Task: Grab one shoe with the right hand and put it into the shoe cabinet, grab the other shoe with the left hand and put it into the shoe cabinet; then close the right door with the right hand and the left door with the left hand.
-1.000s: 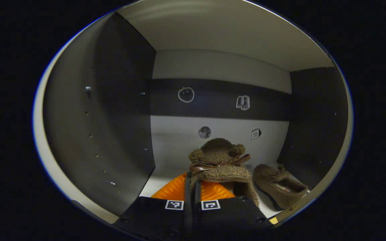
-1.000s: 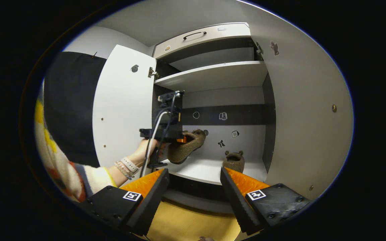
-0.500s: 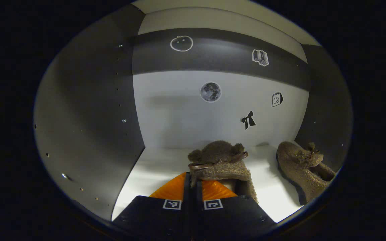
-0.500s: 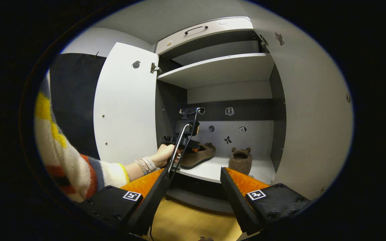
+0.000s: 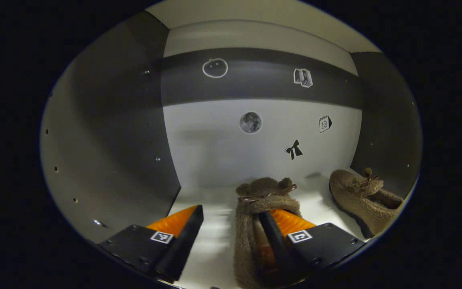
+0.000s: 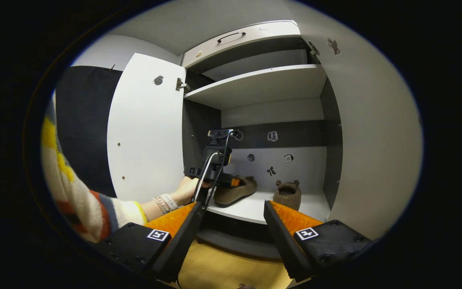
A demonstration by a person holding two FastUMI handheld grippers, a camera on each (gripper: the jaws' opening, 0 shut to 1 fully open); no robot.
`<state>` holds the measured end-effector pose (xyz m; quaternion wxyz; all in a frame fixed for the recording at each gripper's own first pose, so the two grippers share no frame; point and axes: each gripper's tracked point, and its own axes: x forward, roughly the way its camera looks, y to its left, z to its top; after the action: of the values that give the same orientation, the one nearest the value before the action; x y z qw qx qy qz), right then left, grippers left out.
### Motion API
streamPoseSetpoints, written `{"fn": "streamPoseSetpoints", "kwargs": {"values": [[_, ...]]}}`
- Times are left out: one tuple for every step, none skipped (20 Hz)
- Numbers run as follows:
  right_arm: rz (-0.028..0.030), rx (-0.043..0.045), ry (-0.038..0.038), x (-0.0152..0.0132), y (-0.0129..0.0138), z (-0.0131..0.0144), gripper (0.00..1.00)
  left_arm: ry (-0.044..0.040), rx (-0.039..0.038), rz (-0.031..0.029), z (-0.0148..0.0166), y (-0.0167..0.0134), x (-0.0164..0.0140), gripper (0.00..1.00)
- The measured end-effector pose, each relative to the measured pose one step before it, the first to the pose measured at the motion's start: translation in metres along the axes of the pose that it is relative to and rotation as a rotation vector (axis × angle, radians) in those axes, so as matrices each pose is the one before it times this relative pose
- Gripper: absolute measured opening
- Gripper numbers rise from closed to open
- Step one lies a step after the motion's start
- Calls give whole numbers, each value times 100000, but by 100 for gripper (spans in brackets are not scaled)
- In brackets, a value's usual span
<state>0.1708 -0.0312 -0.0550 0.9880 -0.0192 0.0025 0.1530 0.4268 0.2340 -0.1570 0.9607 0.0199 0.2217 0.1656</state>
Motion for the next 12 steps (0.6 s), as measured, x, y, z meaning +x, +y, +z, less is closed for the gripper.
{"fn": "streamPoseSetpoints", "kwargs": {"values": [[-749, -475, -307, -119, 96, 55, 98, -1060, 1616, -745, 93, 25, -312, 93], [-902, -444, -468, -162, 108, 190, 98, -954, 1744, -72, 250, -181, -878, 98], [-825, -273, -648, -216, 168, 223, 98, -1668, 2011, 635, 261, 184, -761, 98], [-776, -234, -1062, -273, 276, 382, 98, -3002, 1324, 261, 570, -50, -907, 96], [-916, -375, -999, -231, 248, 338, 98, -3338, 67, -1980, 764, -506, -1117, 96], [-1203, -640, -953, -313, 218, 355, 98, -3059, -1082, -2709, 724, -802, -1410, 96], [-1325, -883, -562, -419, 209, 235, 98, -3515, -1705, -2654, 852, -694, -1620, 96], [-1514, -1051, -220, -398, 204, 311, 98, -2747, -1620, -2251, 738, -606, -1576, 96], [-1555, -1215, -530, -529, 164, 296, 98, -2548, -1183, -1801, 666, -465, -1807, 96], [-1716, -1244, -1009, -584, 101, 539, 99, -2802, -539, -1599, 762, -476, -1946, 96], [-1826, -976, -1364, -587, -24, 632, 98, -2753, -91, -1473, 801, -400, -2380, 93], [-2323, -567, -1540, -673, -112, 680, 99, -2840, -42, -1914, 811, -445, -2303, 93]]}}
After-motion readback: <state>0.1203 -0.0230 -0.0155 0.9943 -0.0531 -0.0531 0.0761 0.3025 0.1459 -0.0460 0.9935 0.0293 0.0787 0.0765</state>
